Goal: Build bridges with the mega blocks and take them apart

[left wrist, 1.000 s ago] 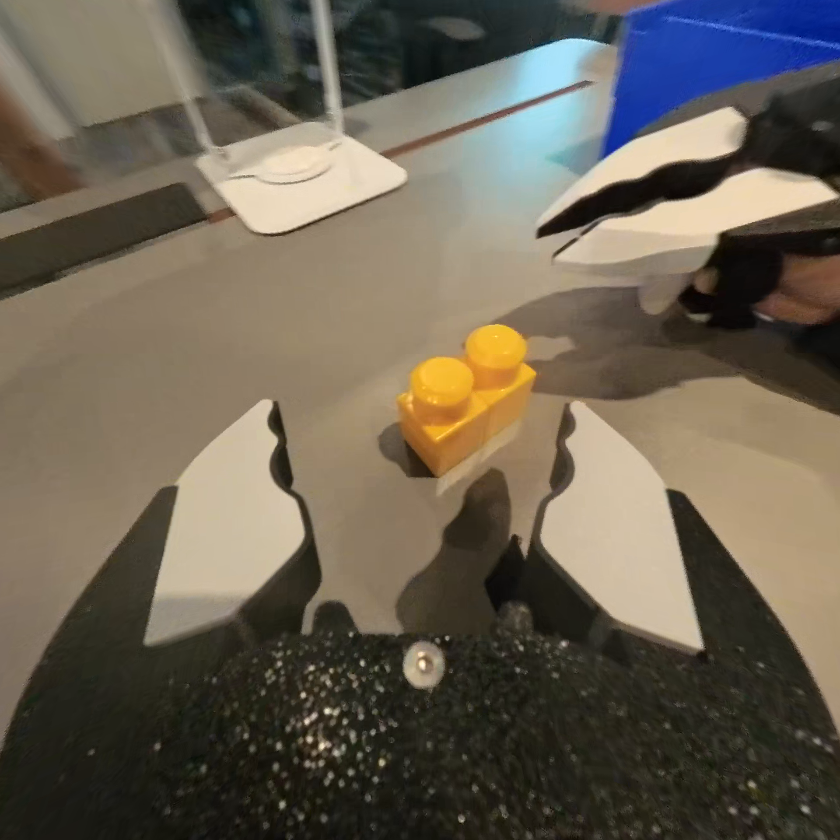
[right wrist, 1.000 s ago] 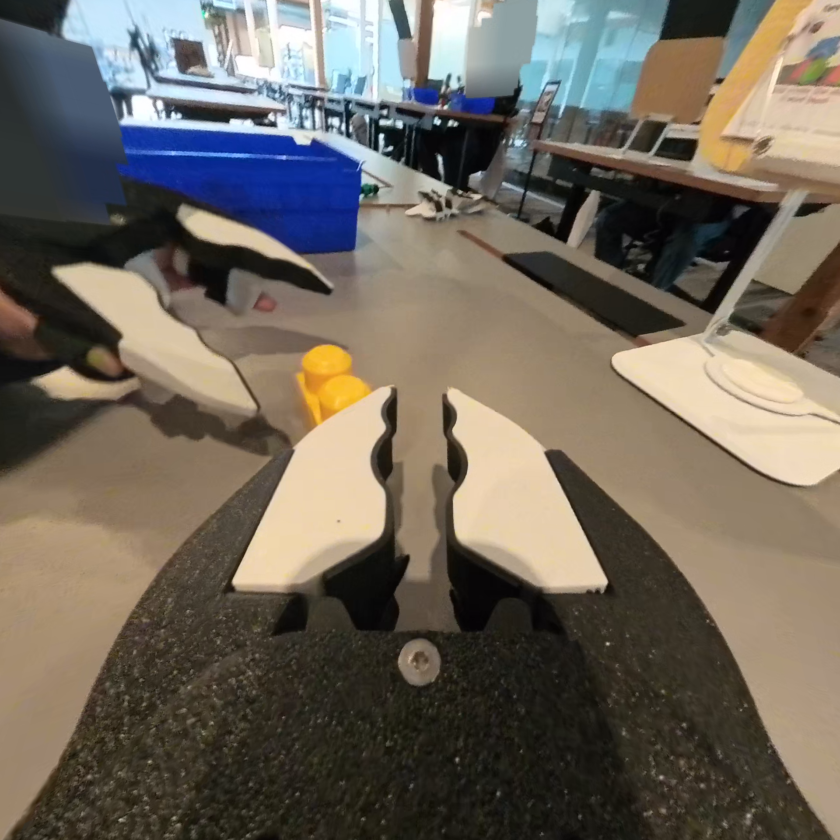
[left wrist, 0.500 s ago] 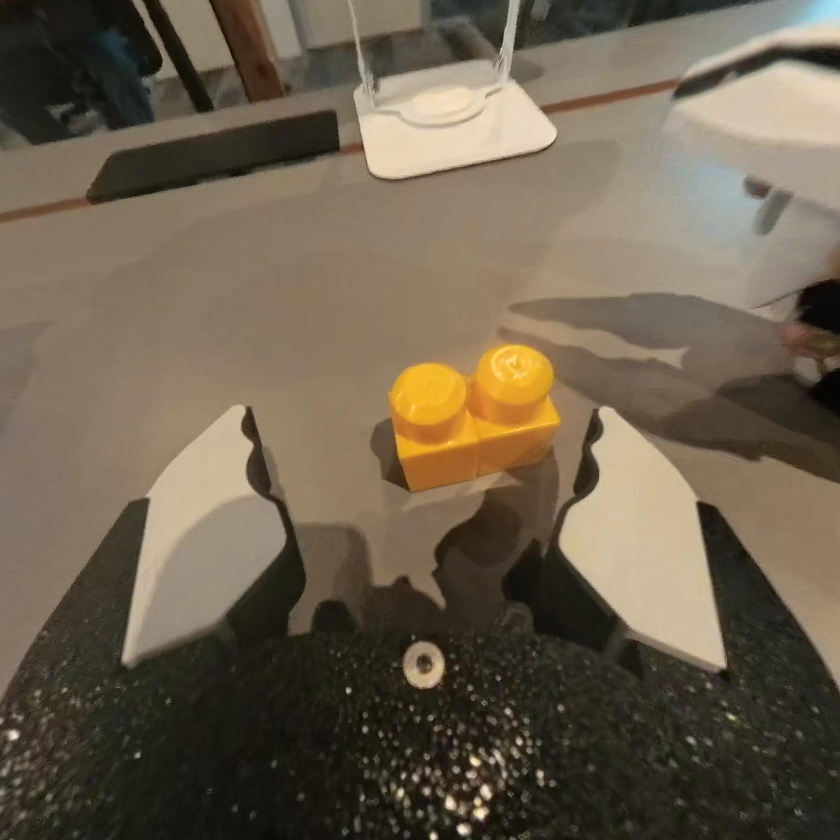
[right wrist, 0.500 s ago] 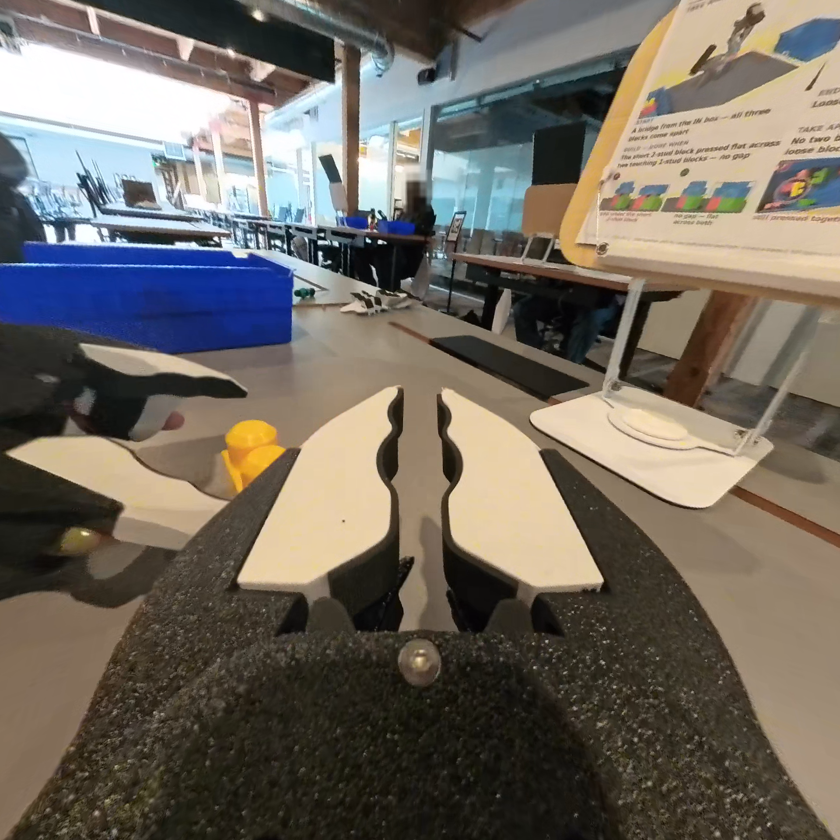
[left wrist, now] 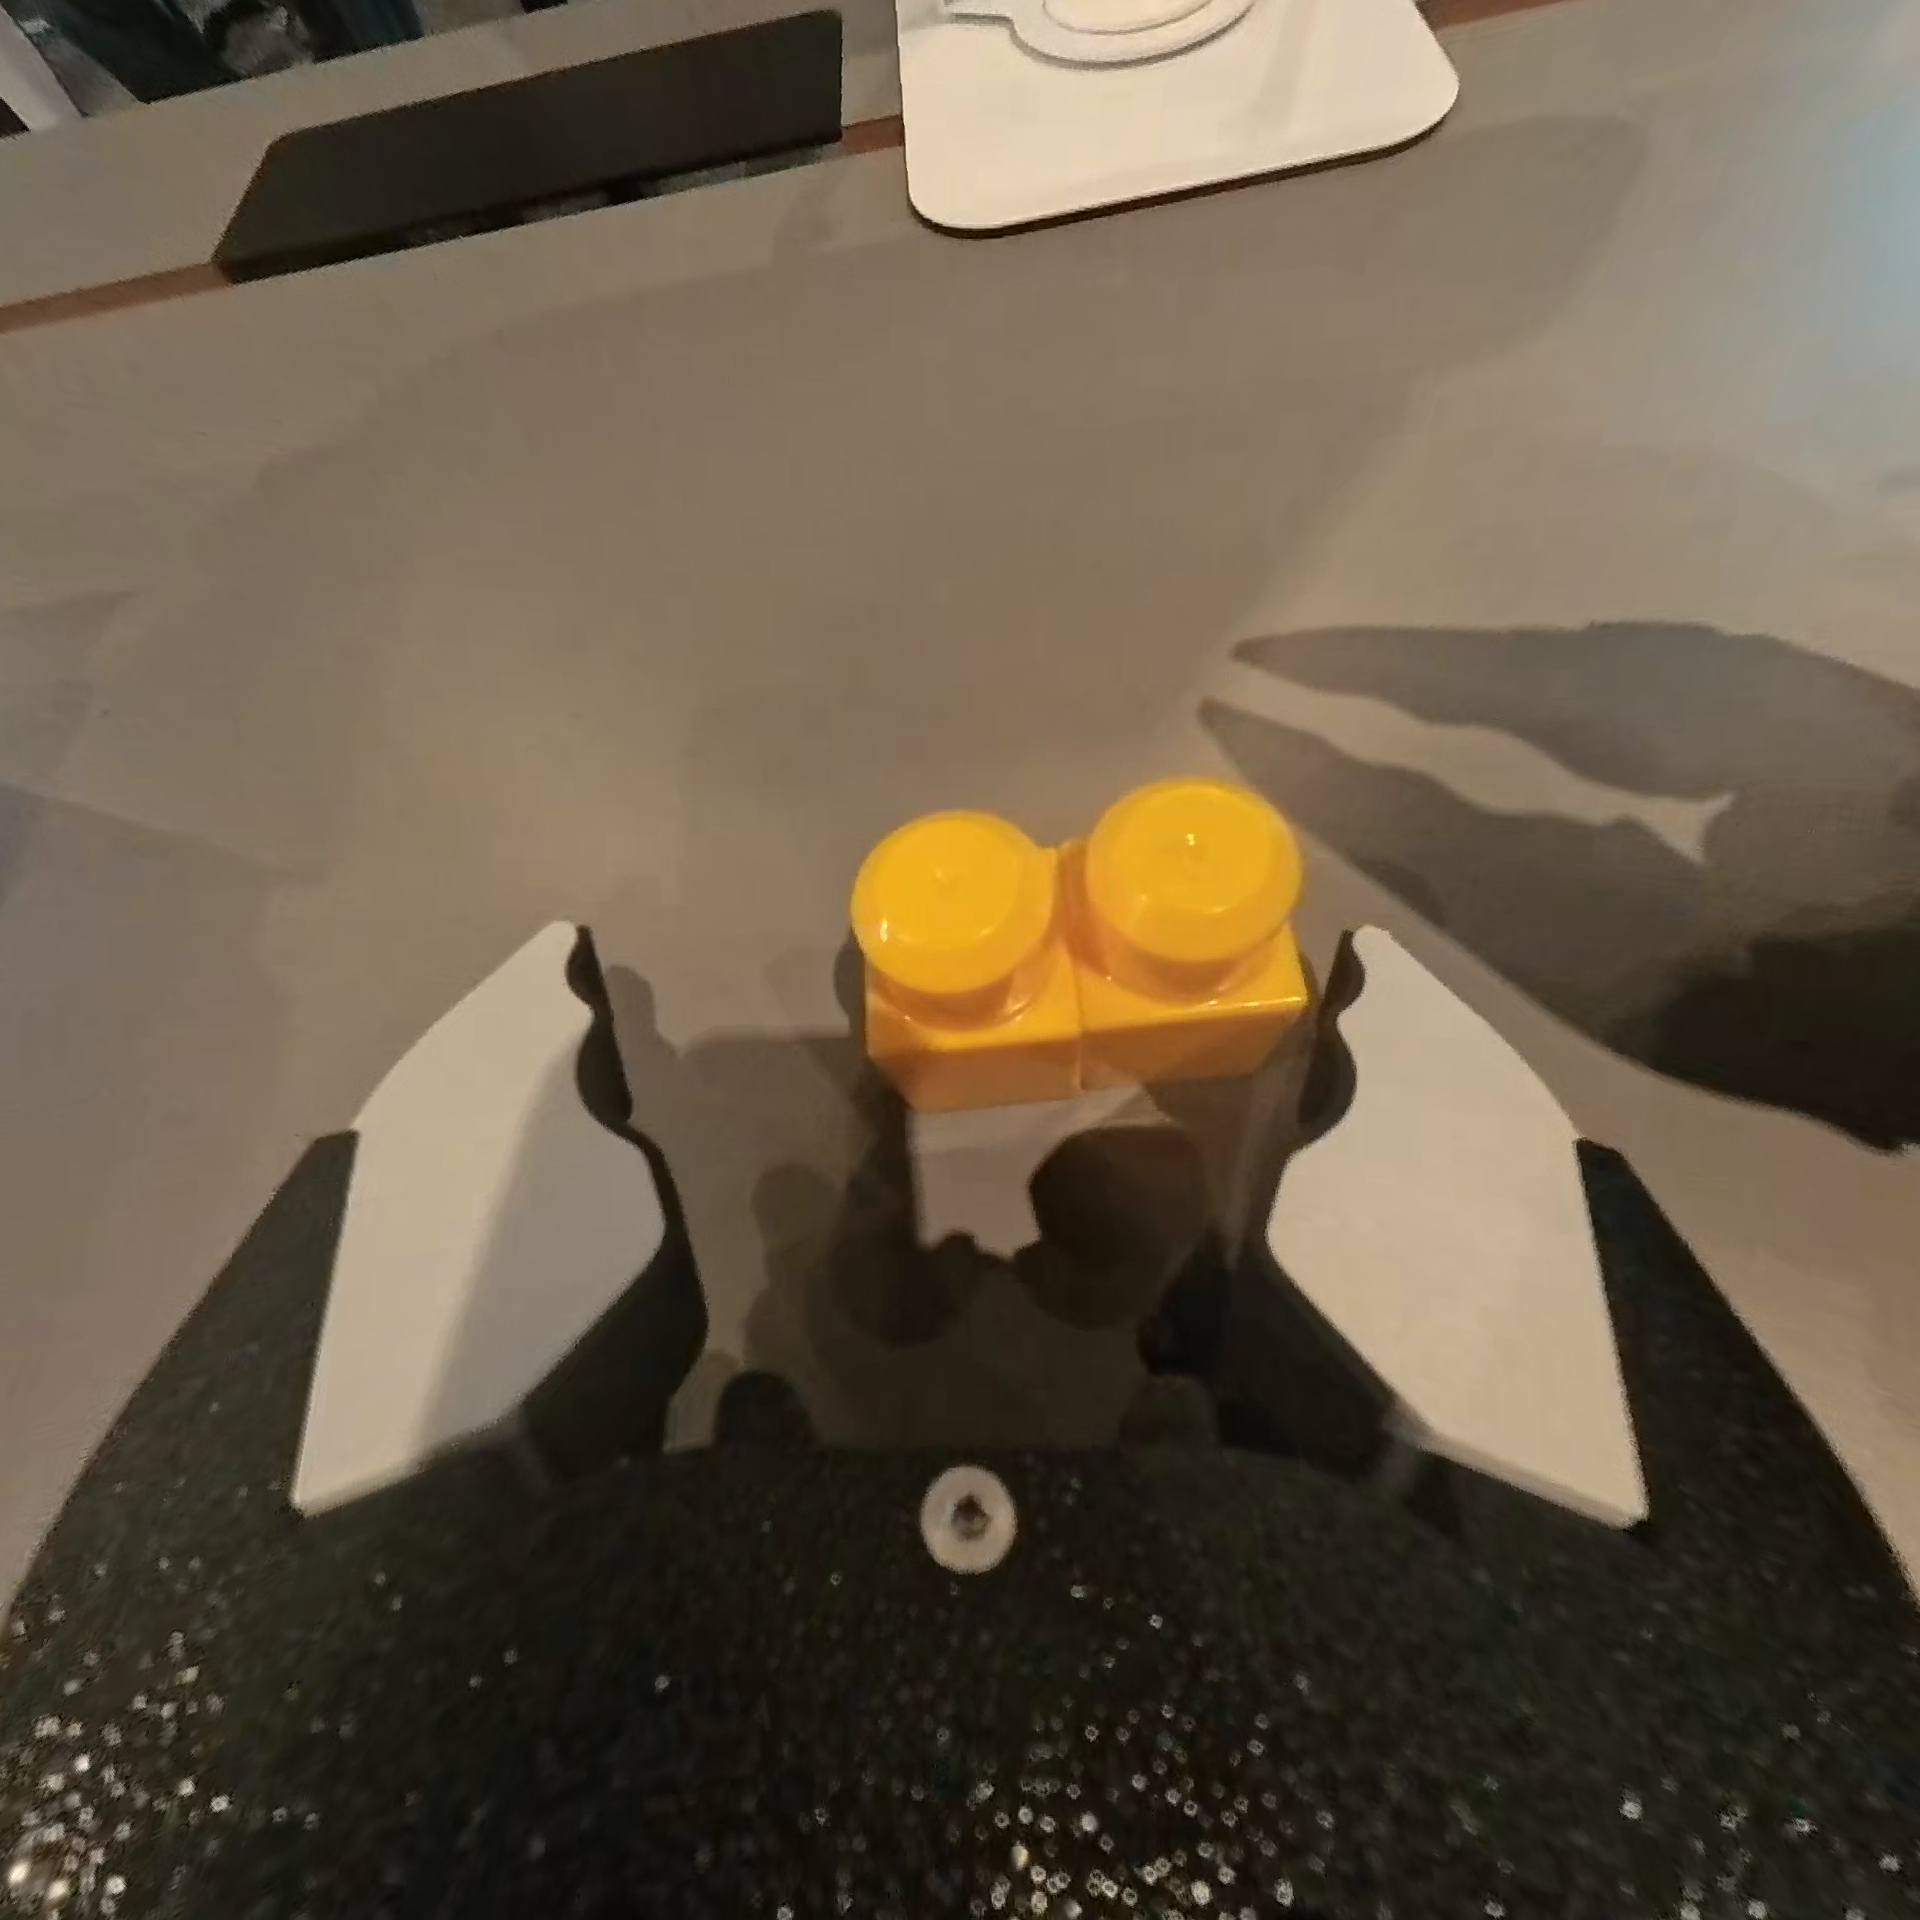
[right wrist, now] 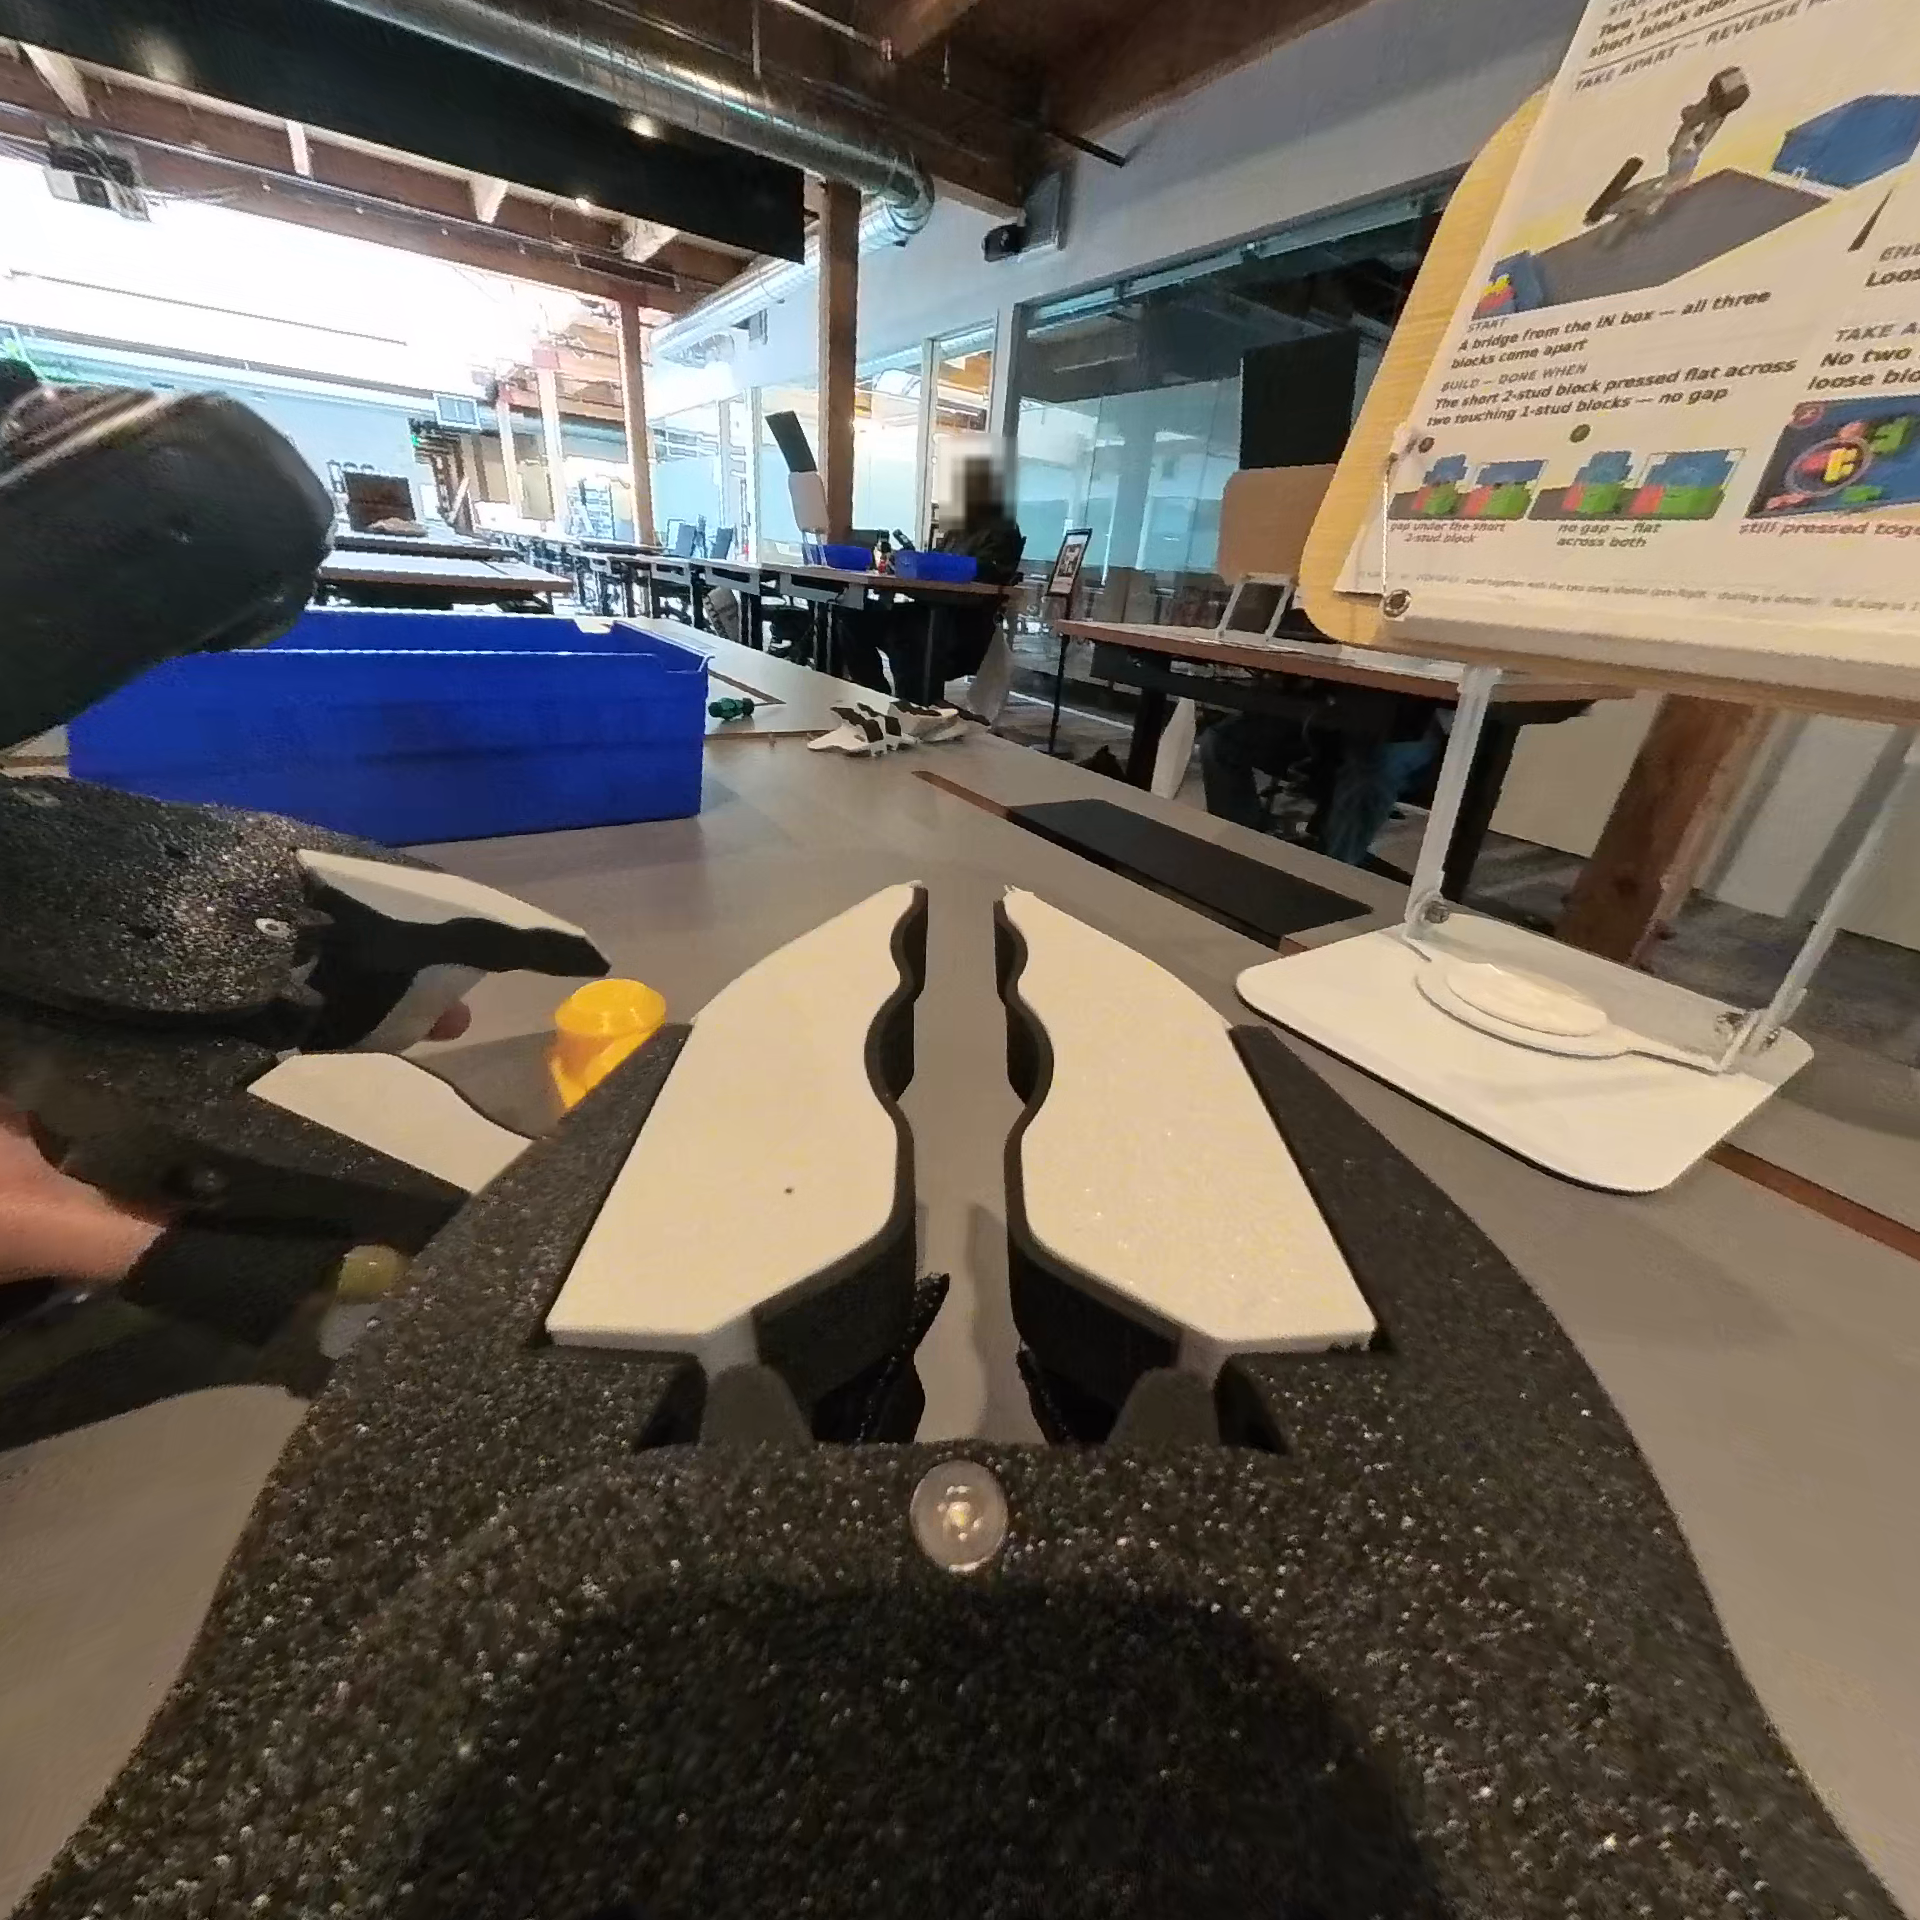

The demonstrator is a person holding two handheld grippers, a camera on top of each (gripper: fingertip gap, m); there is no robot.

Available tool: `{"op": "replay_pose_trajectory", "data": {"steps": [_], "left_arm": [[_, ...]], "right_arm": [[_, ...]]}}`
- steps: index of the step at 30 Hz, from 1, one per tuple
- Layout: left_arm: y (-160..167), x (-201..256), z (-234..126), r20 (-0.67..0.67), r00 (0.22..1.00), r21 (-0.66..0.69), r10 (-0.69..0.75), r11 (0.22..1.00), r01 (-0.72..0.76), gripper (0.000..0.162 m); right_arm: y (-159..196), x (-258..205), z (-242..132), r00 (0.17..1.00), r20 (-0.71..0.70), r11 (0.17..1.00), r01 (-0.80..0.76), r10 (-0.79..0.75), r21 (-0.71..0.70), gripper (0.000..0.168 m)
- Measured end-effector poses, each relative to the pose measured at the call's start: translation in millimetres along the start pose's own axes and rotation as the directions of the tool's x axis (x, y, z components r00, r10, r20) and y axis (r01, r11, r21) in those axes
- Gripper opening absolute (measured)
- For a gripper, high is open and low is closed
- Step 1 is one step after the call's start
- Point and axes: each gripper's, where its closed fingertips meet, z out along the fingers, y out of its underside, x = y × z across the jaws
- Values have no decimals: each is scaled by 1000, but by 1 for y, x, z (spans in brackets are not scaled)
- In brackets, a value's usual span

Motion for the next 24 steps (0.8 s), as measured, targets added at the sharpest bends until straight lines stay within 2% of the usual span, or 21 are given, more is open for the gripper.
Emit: {"op": "replay_pose_trajectory", "data": {"steps": [6,9,12,15,19,21,24], "left_arm": [[-2,-5,-6,-14,1000,15,-1,1000,1,130],[-16,-16,-37,-37,999,87,24,996,-20,132],[-38,-50,-84,-9,1000,197,27,980,-25,132],[-54,-115,-133,83,996,302,-12,953,-14,130],[-59,-234,-183,274,955,412,-115,911,-9,124],[-51,-287,-190,324,933,401,-155,916,13,122],[-36,-347,-177,322,928,337,-186,939,72,116]], "right_arm": [[-1,0,-3,1000,-3,1000,-4,4,6,12],[-2,2,-6,1000,-16,1000,14,-14,9,12],[-2,3,-7,1000,-22,1000,18,-18,12,12],[-2,-1,-8,997,-34,997,71,-70,9,12],[0,-8,-8,982,-57,984,179,-180,-10,11],[2,-9,-7,970,-76,973,228,-229,-29,10],[5,-4,-6,949,-131,957,281,-287,-67,10]]}}
